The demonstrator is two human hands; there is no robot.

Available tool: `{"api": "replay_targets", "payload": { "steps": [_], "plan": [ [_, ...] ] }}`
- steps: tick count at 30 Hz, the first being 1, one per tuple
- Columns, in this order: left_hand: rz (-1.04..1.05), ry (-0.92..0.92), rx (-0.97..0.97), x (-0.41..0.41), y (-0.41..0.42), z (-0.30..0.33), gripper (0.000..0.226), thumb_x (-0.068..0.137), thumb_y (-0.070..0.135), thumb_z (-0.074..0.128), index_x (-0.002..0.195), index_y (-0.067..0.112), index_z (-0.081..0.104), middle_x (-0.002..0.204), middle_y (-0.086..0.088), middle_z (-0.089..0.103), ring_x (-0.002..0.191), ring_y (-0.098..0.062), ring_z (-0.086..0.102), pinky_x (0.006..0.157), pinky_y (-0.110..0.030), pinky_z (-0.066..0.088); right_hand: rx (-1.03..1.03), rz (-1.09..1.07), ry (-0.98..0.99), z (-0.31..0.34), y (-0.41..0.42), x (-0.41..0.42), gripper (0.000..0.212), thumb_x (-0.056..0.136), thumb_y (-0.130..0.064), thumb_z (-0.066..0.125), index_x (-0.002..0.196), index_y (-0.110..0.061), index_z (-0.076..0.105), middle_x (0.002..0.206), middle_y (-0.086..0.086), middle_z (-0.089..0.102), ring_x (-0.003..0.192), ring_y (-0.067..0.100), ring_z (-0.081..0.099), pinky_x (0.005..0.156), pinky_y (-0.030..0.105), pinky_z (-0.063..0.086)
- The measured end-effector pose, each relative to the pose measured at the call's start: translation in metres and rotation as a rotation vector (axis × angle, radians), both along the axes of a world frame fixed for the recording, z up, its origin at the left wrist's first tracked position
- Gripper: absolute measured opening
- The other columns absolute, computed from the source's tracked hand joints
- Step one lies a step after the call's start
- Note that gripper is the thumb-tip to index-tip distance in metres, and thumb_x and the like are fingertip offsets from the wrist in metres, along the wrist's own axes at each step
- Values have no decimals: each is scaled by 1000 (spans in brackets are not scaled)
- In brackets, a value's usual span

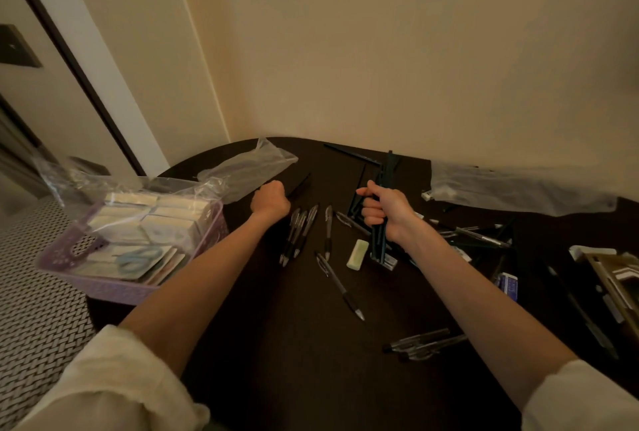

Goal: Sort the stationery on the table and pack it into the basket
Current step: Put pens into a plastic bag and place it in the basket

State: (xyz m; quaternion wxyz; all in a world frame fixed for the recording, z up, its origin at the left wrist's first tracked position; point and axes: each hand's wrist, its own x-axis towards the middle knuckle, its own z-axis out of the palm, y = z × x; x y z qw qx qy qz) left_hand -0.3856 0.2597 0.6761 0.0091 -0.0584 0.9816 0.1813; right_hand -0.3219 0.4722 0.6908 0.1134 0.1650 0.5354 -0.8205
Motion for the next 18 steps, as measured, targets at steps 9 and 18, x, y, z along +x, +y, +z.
{"api": "replay_targets", "payload": {
  "steps": [9, 18],
  "plan": [
    [-334, 36, 502, 35, 52, 29, 16, 92, 11, 61, 105, 7, 69, 98, -4, 66, 90, -11, 60, 84, -27, 49, 91, -78, 125, 13, -11, -11, 32, 86, -28, 71, 103, -2, 65, 55, -5, 32, 44, 5, 27, 39, 18, 22],
    [-380, -33, 728, 43, 69, 30, 19, 95, 12, 57, 102, -3, 67, 83, -7, 65, 70, -9, 59, 59, -13, 49, 98, -196, 139, 9, 4, -7, 25, 93, -26, 63, 81, -4, 64, 56, -3, 38, 44, 5, 32, 37, 16, 24]
  ]
}}
